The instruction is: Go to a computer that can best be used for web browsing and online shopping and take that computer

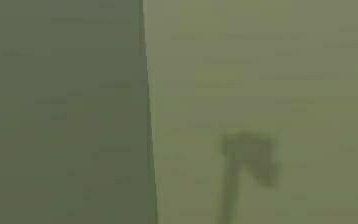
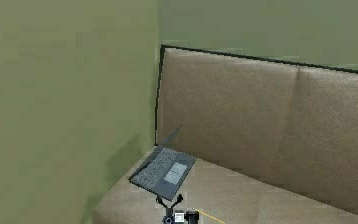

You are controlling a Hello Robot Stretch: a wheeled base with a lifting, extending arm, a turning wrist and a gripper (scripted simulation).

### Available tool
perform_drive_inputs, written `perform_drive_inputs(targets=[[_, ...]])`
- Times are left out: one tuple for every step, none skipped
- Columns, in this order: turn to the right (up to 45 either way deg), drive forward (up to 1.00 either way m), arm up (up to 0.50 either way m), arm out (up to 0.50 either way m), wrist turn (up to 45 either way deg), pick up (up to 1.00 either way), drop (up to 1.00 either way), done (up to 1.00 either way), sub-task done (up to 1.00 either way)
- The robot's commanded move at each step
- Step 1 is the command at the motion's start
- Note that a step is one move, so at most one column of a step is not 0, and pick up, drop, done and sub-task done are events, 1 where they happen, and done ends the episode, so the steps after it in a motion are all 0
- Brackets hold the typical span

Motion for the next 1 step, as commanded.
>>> perform_drive_inputs(targets=[[0.0, 0.0, 0.0, 0.0, 0.0, 0.0, 0.0, 1.0, 0.0]])
